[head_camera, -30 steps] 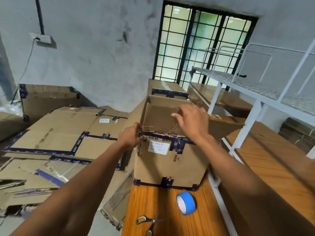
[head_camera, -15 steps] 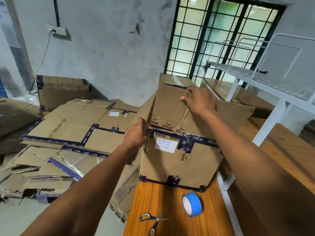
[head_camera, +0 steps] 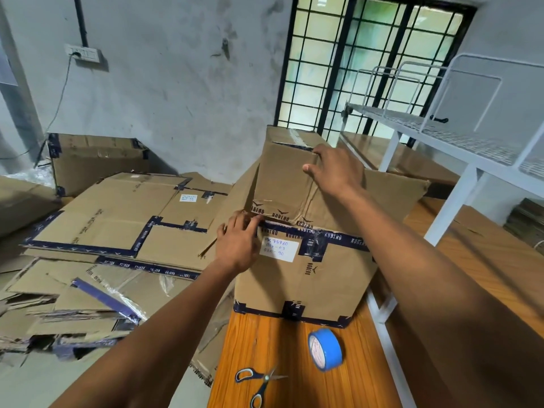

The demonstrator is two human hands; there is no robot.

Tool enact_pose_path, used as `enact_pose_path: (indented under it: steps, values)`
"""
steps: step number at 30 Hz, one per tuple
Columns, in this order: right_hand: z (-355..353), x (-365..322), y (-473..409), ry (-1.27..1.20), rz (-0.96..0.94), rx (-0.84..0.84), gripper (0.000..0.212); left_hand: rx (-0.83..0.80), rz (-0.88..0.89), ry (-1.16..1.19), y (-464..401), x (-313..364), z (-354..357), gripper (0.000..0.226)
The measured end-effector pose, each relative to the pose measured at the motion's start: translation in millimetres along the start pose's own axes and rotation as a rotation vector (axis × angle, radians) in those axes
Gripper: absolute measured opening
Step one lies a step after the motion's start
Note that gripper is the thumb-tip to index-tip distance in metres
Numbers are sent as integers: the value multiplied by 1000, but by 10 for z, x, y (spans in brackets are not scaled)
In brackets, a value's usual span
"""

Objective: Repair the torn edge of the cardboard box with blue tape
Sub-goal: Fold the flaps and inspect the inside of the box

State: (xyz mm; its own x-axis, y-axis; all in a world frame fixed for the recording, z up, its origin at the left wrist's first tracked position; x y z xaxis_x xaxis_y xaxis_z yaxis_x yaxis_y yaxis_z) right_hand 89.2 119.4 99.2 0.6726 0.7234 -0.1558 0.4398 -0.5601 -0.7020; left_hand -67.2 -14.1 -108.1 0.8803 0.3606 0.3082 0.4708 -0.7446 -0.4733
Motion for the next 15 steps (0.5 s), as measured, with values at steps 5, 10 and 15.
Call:
enact_pose_path:
  steps: [5,10,15]
  values:
    - [-4,49,-49,40,-30,17,41,20,-51,-96,68,289,148,98]
    - [22,90,-91,60,-46,33,43,72,40,-88,52,680,230,86]
    - [52,69,-136,69,-64,43,41,109,196,-49,8,990,248,60]
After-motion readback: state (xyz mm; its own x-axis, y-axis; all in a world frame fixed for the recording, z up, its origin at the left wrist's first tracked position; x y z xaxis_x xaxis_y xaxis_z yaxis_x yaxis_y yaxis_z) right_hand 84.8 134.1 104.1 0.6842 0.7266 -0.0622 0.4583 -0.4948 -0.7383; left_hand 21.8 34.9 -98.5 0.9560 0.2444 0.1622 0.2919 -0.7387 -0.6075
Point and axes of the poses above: each hand's wrist, its own y-axis away from the middle knuckle, its own z-axis out of the palm, x = y × z, the point moved 6 cm from there along -y, towards the middle knuckle, and after that the axes turned 9 degrees about x, right-handed, at the moved point
